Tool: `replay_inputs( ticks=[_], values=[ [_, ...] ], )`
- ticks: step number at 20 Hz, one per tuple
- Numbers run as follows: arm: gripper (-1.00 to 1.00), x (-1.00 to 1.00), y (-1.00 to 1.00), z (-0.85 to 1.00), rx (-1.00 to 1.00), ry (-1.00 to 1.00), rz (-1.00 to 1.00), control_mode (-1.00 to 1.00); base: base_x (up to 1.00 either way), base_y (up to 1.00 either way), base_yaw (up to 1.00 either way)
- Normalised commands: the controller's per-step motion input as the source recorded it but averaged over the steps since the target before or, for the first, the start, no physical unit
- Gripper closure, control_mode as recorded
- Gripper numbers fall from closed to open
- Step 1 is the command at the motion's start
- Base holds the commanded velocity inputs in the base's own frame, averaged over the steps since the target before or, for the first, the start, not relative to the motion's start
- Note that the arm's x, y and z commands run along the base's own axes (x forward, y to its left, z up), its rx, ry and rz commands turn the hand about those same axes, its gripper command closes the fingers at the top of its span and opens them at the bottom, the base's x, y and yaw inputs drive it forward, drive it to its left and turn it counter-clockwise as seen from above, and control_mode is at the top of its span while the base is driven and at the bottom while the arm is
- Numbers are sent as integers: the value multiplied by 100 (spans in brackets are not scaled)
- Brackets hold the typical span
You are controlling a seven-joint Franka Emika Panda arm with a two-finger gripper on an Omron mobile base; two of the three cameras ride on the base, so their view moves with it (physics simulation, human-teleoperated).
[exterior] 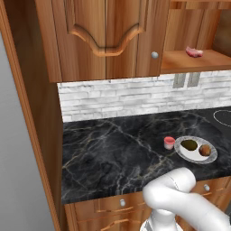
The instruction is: Pick the avocado and bread from the counter and place them on the plate. Then pick the jam from the cabinet and place it next to the plate. Lastly close the cabinet door.
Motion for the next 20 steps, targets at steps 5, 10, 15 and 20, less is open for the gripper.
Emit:
replay_inputs(
  ticks=[5,10,15,20],
  values=[
    [-100,78,44,-13,-6,3,2,-100,0,0,0],
    [-100,98,33,-35,-12,9,0,-100,0,0,0],
    [-100,100,11,-18,-14,10,0,-100,0,0,0],
    [-100,100,6,-2,-18,6,0,-100,0,0,0]
  ],
)
